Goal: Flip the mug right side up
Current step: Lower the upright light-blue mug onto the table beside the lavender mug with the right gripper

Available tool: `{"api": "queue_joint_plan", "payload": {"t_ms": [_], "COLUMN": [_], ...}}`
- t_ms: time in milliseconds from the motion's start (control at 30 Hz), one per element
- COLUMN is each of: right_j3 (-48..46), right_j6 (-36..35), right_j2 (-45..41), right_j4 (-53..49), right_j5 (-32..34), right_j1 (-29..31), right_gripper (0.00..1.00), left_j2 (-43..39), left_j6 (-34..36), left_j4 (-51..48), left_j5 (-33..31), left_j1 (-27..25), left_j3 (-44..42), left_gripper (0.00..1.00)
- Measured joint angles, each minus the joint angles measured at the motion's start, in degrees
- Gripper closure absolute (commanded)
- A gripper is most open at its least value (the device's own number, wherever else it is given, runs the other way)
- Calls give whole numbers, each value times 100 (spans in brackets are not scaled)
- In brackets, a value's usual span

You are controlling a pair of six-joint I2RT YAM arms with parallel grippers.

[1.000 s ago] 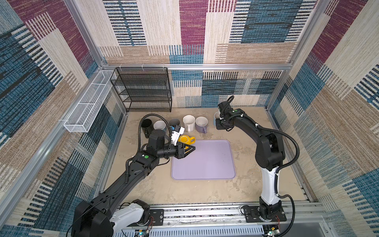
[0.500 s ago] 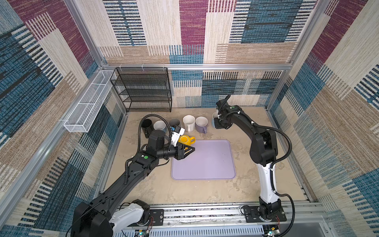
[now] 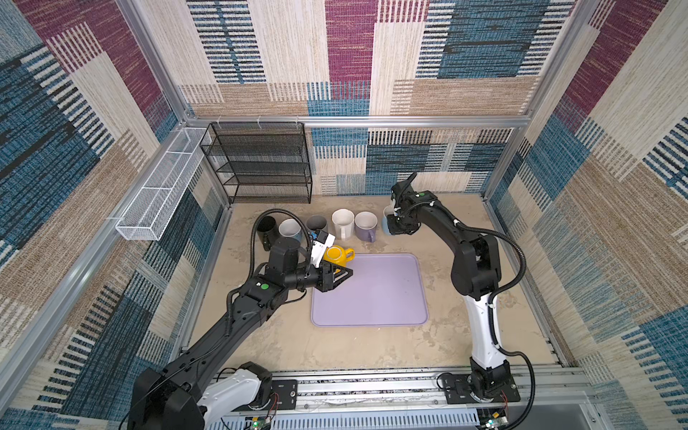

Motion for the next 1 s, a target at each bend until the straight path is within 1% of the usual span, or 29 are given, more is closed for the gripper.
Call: {"api": "queue_joint_plan", "payload": {"t_ms": [467,567,833,1000], "right_j3": [17,26,28,28], "right_j6": [-37,-39,-39,-39], "right_j2": [101,122,142,146], "right_j4": [-9,-9,0,13], "right_j5": [-31,-68,-70,-122], "right_j1": [0,0,0,0], "right_gripper": [100,94,84,74], "left_j2": [-109,-116,-157,-177], "left_j6": [22,24,42,46], "left_j4": [-76,-109,-184,-273], "left_j5": [-20,-22,-28,-48], "left_j1": [0,0,0,0], "left_j3": [-22,-22,-22,-22], "left_gripper": [62,62,62,62]}}
